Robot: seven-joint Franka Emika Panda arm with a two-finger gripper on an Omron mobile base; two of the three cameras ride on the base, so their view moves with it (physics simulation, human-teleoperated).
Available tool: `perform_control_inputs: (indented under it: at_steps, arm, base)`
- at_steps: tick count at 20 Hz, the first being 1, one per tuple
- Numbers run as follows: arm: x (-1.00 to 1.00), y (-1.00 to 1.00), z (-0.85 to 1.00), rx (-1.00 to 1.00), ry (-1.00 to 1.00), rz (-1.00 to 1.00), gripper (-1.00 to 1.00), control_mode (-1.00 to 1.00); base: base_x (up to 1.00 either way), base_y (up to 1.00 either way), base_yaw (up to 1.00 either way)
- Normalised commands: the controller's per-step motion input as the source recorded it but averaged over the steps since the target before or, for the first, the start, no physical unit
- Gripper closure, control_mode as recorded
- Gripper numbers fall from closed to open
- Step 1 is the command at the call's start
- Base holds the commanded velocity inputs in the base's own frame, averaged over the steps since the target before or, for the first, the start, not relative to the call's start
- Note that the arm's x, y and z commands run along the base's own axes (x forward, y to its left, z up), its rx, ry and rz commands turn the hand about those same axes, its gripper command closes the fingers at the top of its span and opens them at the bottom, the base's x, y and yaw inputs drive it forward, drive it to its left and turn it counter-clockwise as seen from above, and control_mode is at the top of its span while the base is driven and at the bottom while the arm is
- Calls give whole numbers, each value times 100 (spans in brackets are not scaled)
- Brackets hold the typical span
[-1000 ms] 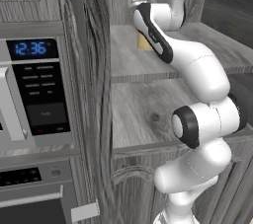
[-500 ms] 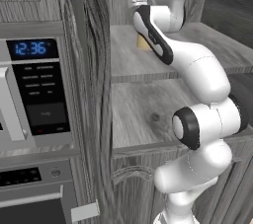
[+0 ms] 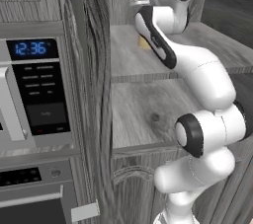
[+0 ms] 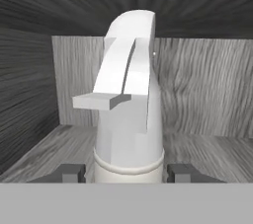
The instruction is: Move the cutting board and knife to the sink. Then move spray from the cabinet to the counter.
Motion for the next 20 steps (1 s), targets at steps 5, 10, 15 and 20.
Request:
perform_control_inputs:
  at_steps: [5, 10, 15, 20]
  arm:
    - [-52, -8, 0, 0, 0, 0, 100, -100]
    - [-69, -16, 0, 0, 0, 0, 100, -100]
    - [-86, -25, 0, 0, -1, 0, 100, -100]
    - [-99, -28, 0, 0, -3, 0, 100, -100]
  base:
    - [0, 0, 0]
    - [0, 0, 0]
    - [0, 0, 0]
    - [0, 0, 0]
